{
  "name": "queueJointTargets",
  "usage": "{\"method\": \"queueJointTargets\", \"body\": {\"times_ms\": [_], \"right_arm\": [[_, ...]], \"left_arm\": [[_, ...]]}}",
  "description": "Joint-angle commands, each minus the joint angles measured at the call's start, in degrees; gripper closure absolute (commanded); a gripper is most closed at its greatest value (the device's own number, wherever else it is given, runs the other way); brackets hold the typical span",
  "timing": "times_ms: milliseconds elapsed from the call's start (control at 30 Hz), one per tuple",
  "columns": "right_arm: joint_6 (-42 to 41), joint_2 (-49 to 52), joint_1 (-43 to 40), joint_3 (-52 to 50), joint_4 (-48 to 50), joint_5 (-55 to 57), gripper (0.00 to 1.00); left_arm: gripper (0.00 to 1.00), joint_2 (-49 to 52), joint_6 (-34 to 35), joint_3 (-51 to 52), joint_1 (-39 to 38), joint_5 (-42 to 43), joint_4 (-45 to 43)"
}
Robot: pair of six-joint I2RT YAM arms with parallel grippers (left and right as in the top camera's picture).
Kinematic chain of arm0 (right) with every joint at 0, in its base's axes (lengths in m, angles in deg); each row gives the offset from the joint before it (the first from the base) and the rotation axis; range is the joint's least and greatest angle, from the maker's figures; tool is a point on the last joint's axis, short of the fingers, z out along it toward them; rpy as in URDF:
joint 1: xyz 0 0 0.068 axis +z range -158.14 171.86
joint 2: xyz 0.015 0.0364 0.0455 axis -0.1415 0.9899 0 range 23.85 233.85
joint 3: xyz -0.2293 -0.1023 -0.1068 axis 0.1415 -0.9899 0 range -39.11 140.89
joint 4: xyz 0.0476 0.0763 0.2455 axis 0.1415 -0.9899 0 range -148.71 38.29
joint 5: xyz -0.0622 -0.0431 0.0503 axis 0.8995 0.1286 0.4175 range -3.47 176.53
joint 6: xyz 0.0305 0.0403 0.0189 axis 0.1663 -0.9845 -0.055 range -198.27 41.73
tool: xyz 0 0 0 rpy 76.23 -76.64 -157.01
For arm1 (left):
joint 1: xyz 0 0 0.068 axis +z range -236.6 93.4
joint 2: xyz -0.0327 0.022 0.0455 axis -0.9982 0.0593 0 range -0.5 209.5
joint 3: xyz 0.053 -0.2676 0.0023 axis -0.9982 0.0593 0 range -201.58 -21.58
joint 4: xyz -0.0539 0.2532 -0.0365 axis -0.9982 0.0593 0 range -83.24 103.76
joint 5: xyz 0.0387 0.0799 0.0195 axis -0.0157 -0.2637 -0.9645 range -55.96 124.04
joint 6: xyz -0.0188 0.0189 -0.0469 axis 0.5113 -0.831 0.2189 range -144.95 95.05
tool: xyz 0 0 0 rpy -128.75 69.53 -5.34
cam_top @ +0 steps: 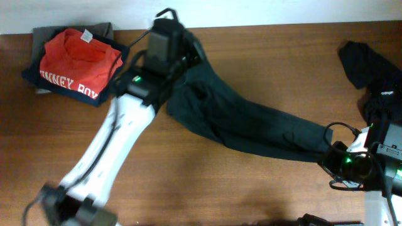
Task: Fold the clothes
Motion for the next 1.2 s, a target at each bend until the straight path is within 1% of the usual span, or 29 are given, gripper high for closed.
{"method": "queueJointTargets", "body": {"times_ms": [0,133,233,267,300,333,367,467,500,667,767,900,967,1033,1167], "right_arm": [[0.44,-0.61,0.24,1.2,-0.79,-0.98,0.96],[0.68,-0.61,0.24,1.2,-1.62,-0.85,0.96],[0.63,-0.61,0.24,1.2,-1.38,-0.72,0.96],[0.63,-0.61,0.24,1.2,-1.11,-0.72,0.96],[0.63,-0.61,0.24,1.2,-1.05,-0.72,0.96],[0.63,-0.61,0.24,1.2,-0.98,-0.72,0.96],[0.63,-0.61,0.24,1.2,-0.96,-0.72,0.96],[0.63,-0.61,0.24,1.2,-0.98,-0.72,0.96],[0.63,-0.61,0.24,1.2,-0.98,-0.72,0.96],[0.63,-0.61,0.24,1.2,-0.94,-0.72,0.96],[0.66,-0.61,0.24,1.2,-0.98,-0.72,0.96],[0.63,-0.61,0.24,1.18,-1.09,-0.72,0.96],[0.63,-0.61,0.24,1.2,-0.92,-0.72,0.96],[0.61,-0.61,0.26,1.2,-0.68,-0.74,0.96],[0.63,-0.61,0.24,1.2,-0.72,-0.74,0.96]], "left_arm": [[0.84,10.91,-0.83,0.09,0.33,-0.72,-3.67],[0.85,16.98,-0.87,0.09,0.81,1.38,-2.6],[0.84,17.9,-1.01,0.09,1.36,2.99,-1.66],[0.81,17.46,-2.08,0.07,1.53,3.58,-1.53],[0.75,17.11,-3.41,0.02,1.68,4.35,-1.6],[0.58,16.61,-4.83,-0.09,1.79,5.03,-1.6],[0.28,16.06,-6.88,-0.15,1.99,6.21,-1.6],[0.13,13.88,-10.78,-0.24,2.12,10.12,0.37],[0.01,13.0,-10.95,-0.24,2.12,10.84,1.92],[0.01,8.09,-11.02,-0.24,2.16,10.8,10.4],[0.01,5.44,-14.23,-0.24,2.27,10.84,16.94],[0.01,5.62,-16.35,-0.07,1.99,9.51,28.2],[0.01,6.56,-18.32,0.5,1.99,8.2,32.3],[0.01,7.69,-20.48,1.75,1.99,8.04,33.94],[0.02,10.86,-20.79,3.19,1.95,7.52,33.46]]}}
